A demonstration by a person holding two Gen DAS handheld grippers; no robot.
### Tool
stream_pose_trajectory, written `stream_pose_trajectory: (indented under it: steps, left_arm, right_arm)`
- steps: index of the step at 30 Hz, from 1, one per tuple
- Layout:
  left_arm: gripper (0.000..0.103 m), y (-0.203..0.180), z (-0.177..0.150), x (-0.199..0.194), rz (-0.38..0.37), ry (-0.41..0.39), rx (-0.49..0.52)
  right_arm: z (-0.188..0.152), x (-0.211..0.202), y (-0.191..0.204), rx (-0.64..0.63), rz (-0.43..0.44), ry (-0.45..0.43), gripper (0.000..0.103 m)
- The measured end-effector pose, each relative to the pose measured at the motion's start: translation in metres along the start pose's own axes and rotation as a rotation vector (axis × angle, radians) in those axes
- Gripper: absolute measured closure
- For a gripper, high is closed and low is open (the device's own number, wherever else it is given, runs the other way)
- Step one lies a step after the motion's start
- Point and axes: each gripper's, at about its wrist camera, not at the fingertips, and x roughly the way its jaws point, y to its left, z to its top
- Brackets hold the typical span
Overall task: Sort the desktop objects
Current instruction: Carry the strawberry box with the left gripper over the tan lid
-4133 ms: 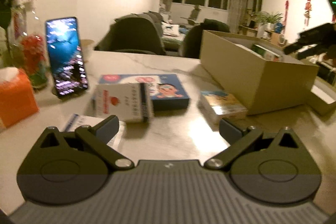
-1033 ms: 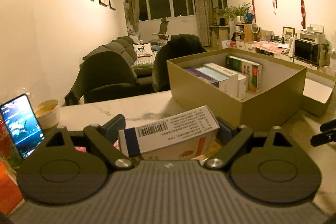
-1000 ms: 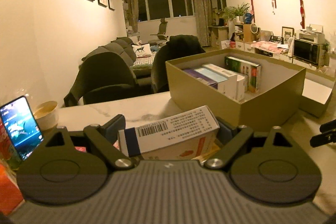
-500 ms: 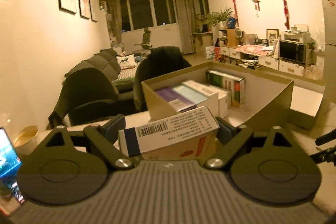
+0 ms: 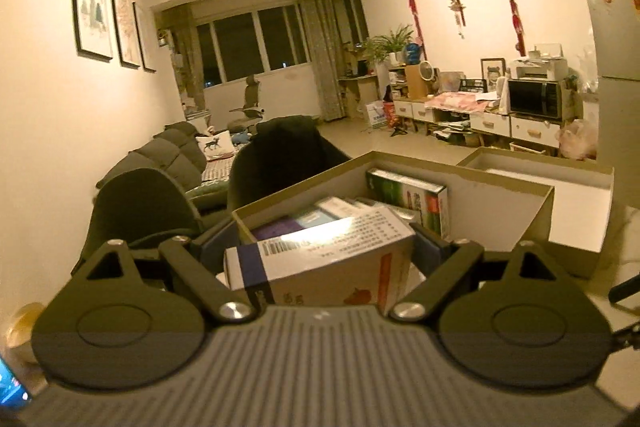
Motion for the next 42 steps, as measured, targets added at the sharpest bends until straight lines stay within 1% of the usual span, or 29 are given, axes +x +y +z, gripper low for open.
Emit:
stream_pose_trajectory:
  steps: [5, 14, 19, 24, 26, 29, 32, 35, 42]
  left_arm:
    - [0.013, -0.005, 0.006, 0.024, -0.026, 0.028, 0.02]
    - [0.013, -0.004, 0.017, 0.075, -0.054, 0.125, -0.007]
    - [0.013, -0.004, 0.022, 0.104, -0.042, 0.185, -0.01]
    - [0.013, 0.002, 0.025, 0.128, 0.006, 0.237, -0.051]
    - [0.013, 0.006, 0.028, 0.137, 0.044, 0.258, -0.058]
    - [0.013, 0.012, 0.032, 0.148, 0.092, 0.309, -0.08]
    - [0.013, 0.017, 0.034, 0.154, 0.105, 0.34, -0.12]
    - [0.013, 0.018, 0.036, 0.159, 0.127, 0.358, -0.134]
    - [0.013, 0.021, 0.04, 0.172, 0.169, 0.38, -0.123]
  right_arm:
    - [-0.001, 0.0, -0.001, -0.012, 0.003, -0.011, 0.002]
    - [-0.004, 0.001, -0.002, -0.056, -0.002, -0.034, 0.001]
    - [-0.005, 0.0, -0.005, -0.061, -0.026, -0.045, 0.001]
    - [-0.007, -0.002, -0.008, -0.059, -0.045, -0.057, 0.001]
    - [-0.008, -0.001, -0.007, -0.072, -0.052, -0.057, 0.001]
    - [-0.009, 0.0, -0.004, -0.094, -0.064, -0.057, 0.001]
    - [-0.011, 0.002, -0.001, -0.108, -0.077, -0.062, 0.001]
    - [-0.013, 0.003, 0.0, -0.122, -0.084, -0.068, 0.001]
    - [-0.013, 0.004, 0.002, -0.123, -0.089, -0.073, 0.001]
